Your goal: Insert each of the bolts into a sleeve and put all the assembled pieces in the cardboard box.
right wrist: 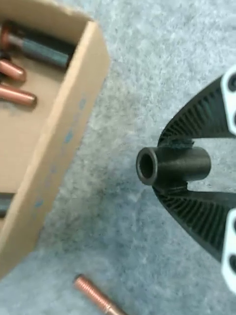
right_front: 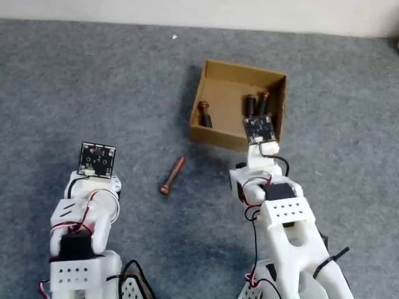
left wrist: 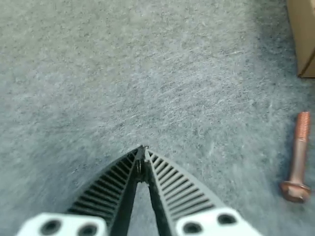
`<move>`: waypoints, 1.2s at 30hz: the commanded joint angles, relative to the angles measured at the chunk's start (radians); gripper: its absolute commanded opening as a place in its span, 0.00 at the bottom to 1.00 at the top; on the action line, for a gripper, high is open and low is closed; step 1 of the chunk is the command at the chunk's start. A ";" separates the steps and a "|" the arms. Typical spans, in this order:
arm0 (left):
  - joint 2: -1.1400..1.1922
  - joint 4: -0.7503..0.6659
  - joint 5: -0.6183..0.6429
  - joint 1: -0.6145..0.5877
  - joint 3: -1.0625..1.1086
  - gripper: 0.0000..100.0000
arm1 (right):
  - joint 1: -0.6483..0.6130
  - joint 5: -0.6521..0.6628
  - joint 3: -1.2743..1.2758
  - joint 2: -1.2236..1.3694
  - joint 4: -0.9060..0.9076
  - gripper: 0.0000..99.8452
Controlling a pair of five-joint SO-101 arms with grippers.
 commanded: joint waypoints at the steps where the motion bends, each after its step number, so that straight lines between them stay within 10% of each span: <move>1: 0.002 0.167 -0.011 0.022 -0.180 0.01 | 0.015 -0.012 -0.008 -0.001 -0.031 0.01; 18: 0.033 0.459 -0.052 0.194 -0.542 0.10 | 0.062 -0.012 -0.012 -0.002 -0.031 0.01; 36: 0.986 0.233 -0.110 0.426 -0.731 0.21 | 0.064 -0.005 -0.010 -0.002 -0.031 0.01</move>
